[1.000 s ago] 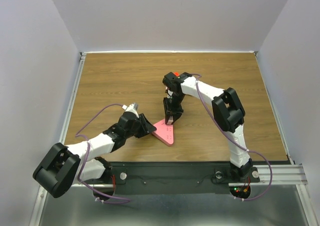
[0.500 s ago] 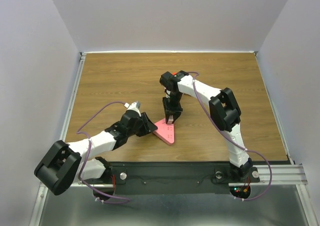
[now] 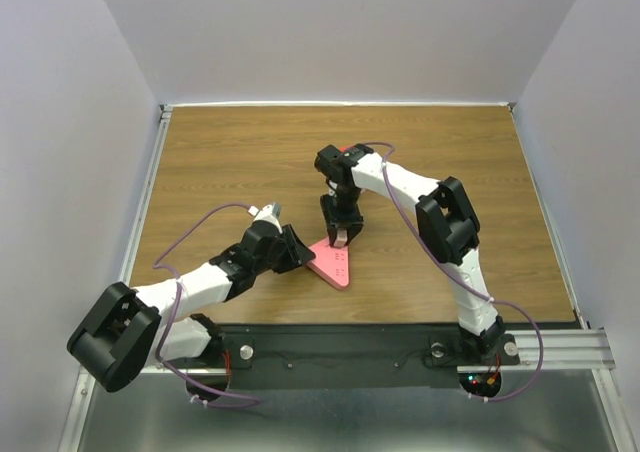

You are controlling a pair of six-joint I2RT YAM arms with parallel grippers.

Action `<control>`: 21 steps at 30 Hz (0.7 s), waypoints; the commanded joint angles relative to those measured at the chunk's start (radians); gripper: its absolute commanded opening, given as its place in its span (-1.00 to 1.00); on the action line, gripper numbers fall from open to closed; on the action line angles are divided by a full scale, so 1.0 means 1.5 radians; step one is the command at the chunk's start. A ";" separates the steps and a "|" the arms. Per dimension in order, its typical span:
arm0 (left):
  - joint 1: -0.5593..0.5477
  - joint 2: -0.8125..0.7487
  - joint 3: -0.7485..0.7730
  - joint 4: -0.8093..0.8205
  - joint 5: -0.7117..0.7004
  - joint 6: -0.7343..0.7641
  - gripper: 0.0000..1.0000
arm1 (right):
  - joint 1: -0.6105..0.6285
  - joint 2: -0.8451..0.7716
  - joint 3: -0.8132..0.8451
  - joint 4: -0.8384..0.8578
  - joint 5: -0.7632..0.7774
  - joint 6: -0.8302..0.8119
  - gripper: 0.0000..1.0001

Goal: Insert the plug

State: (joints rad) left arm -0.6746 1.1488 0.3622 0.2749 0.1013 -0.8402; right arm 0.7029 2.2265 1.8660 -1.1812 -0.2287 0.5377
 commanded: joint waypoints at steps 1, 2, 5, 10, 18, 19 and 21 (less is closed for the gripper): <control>-0.020 -0.016 0.015 0.037 0.038 0.042 -1.00 | 0.017 0.001 -0.006 0.177 0.094 0.003 0.07; -0.019 -0.017 0.015 0.036 0.038 0.042 -1.00 | 0.016 -0.007 0.004 0.179 0.088 0.005 0.09; -0.016 -0.024 0.014 0.026 0.037 0.042 -1.00 | 0.016 -0.027 0.018 0.181 0.069 0.005 0.15; 0.000 -0.036 0.001 0.024 0.036 0.033 -1.00 | 0.016 -0.068 0.027 0.178 0.080 0.006 0.29; 0.055 -0.005 -0.010 0.047 0.044 0.043 -1.00 | 0.006 -0.180 -0.018 0.180 0.132 0.003 0.61; 0.058 -0.002 -0.004 0.049 0.040 0.044 -1.00 | 0.004 -0.193 -0.022 0.183 0.148 0.001 0.63; 0.069 0.015 0.005 0.052 0.037 0.051 -1.00 | -0.004 -0.219 -0.044 0.189 0.184 -0.004 0.71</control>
State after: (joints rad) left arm -0.5961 1.1408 0.3588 0.3279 0.1699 -0.8143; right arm 0.7120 2.0022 1.8286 -0.9539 -0.0605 0.5388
